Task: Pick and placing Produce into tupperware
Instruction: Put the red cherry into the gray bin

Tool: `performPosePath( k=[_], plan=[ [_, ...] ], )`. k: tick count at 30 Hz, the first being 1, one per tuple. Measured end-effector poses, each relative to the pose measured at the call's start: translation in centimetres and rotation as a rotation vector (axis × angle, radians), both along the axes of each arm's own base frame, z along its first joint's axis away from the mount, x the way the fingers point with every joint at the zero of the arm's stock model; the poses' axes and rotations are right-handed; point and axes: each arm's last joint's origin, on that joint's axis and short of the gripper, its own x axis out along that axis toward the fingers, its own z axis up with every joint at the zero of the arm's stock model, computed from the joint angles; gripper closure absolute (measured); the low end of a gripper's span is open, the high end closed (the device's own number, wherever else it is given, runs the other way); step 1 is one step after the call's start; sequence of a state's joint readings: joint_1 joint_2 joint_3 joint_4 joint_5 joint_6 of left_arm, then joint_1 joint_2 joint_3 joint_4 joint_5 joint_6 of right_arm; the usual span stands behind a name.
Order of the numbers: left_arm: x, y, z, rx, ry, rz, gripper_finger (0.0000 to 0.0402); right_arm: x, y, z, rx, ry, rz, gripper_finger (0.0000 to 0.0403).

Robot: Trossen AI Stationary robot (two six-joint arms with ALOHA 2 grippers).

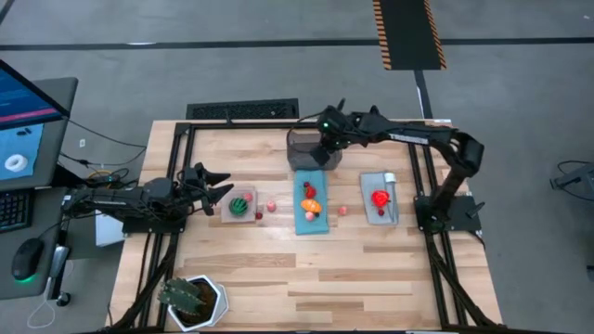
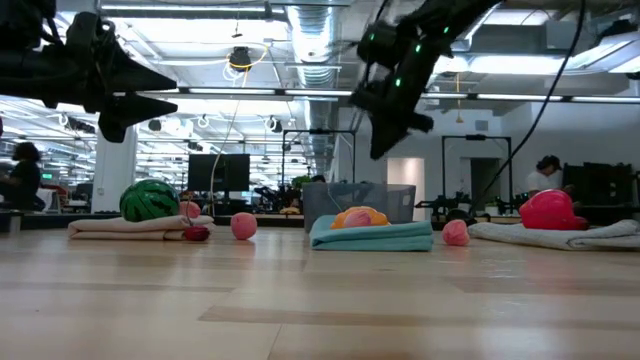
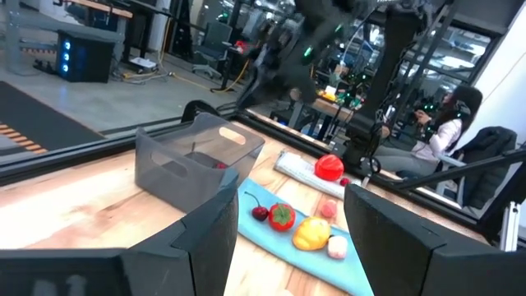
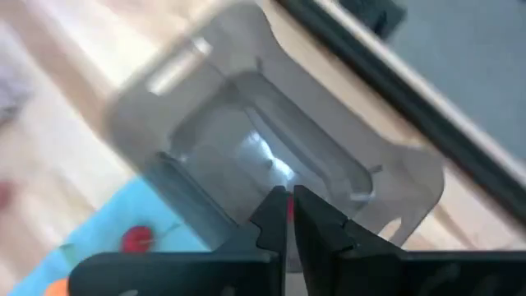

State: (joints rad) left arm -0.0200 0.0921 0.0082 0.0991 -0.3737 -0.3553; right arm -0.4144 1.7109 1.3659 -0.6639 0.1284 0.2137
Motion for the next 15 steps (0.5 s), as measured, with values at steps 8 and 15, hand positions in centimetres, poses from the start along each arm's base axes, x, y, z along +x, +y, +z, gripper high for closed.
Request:
performPosePath(
  k=[8,15],
  plan=[
    [0.0,0.0,-0.2,-0.035,0.003,-0.017,0.0189,0.0,7.0,5.2,-0.027,-0.337,0.395,0.0354],
    [0.1,-0.2,-0.2,-0.049,0.005,-0.057,0.0189,-3.6,14.4,3.9,0.066,-0.657,0.875,0.0354]
  ],
)
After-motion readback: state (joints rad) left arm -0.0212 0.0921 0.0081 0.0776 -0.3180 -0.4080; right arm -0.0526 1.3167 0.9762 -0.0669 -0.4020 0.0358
